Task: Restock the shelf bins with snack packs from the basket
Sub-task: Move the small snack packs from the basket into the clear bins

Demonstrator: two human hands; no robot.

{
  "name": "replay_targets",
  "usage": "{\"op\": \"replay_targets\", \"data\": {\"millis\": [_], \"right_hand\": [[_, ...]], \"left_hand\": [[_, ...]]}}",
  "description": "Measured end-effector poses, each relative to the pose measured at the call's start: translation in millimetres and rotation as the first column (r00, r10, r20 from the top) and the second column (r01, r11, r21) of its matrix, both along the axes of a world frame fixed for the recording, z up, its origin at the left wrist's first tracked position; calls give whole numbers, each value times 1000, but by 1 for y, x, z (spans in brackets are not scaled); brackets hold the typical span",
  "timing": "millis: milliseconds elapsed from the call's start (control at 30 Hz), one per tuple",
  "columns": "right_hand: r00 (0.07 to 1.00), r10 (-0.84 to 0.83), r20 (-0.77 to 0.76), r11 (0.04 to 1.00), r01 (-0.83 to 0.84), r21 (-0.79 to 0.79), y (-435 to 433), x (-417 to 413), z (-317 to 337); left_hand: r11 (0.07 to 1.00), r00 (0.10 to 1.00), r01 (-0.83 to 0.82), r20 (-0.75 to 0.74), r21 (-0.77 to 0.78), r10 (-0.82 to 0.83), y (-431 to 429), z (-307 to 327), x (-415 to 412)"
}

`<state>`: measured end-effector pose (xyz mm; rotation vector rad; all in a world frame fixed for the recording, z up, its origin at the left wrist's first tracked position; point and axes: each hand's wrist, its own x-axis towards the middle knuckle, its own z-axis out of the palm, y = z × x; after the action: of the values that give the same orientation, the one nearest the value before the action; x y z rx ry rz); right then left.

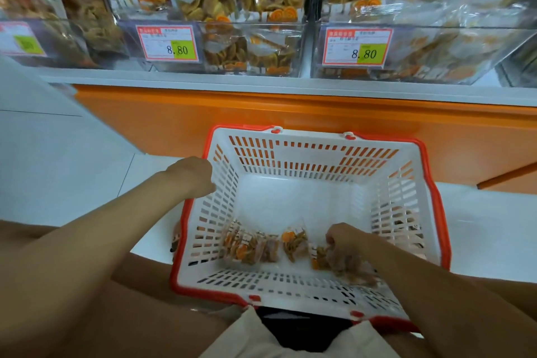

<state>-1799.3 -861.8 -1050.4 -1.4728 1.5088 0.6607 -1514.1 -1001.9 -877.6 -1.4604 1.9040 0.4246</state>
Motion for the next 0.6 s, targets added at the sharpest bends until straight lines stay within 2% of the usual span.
{"op": "replay_targets", "data": {"millis": [233, 433, 500, 600], "right_hand": [[981, -121, 149, 987, 134, -84, -7, 2, 7], [947, -79, 310, 982, 127, -138, -28, 22, 46], [920, -91, 382, 970, 169, -175, -42, 32, 71], [843, -173, 509, 917, 327, -229, -63, 41, 125]], "left_hand": [[999, 999, -34, -12, 15, 35, 2, 6, -4], [999, 999, -40, 34, -8, 41, 11, 15, -15], [999, 998, -41, -47, 8, 41, 12, 25, -20], [991, 934, -53, -346, 121, 93, 12, 42, -26]]}}
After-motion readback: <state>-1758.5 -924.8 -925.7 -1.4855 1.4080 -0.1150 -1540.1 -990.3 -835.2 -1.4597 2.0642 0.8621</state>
